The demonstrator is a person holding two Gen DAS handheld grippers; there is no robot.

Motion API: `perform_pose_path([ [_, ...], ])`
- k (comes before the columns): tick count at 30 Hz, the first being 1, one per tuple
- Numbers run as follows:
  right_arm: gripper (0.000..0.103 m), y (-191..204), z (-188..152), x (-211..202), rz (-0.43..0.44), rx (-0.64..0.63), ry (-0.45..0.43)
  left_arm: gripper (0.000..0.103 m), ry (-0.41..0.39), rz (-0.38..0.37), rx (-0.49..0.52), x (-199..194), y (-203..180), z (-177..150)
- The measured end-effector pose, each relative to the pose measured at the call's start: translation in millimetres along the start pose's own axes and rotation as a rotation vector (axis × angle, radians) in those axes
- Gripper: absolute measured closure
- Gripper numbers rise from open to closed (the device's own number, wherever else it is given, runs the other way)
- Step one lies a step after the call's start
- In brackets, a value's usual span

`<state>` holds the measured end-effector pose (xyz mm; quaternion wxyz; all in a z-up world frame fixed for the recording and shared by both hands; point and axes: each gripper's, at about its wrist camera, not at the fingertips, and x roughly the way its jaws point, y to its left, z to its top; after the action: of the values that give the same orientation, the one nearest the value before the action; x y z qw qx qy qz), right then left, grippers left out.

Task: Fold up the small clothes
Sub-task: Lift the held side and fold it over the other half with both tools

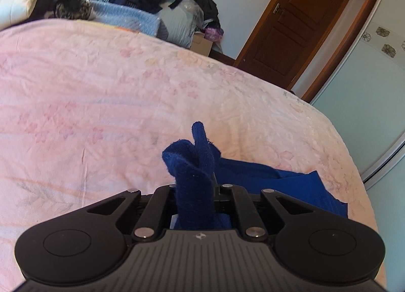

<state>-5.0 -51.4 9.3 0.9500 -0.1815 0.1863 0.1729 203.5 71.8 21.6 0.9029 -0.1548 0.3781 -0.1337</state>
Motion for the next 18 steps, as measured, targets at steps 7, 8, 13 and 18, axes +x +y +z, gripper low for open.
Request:
perform_pose_path([
  [7, 0.095, -26, -13, -23, -0.037, 0.094, -0.020, 0.094, -0.026, 0.003, 0.052, -6, -42, 2],
  [8, 0.095, -29, -15, -26, -0.045, 0.103, -0.022, 0.094, -0.027, 0.002, 0.058, -6, -48, 2],
  [13, 0.095, -49, -27, -41, -0.067, 0.163, -0.026, 0.094, -0.038, -0.001, 0.097, -5, -76, 1],
  [18, 0.095, -68, -41, -49, -0.082, 0.223, -0.029, 0.094, -0.045, -0.006, 0.145, 0, -108, -4],
])
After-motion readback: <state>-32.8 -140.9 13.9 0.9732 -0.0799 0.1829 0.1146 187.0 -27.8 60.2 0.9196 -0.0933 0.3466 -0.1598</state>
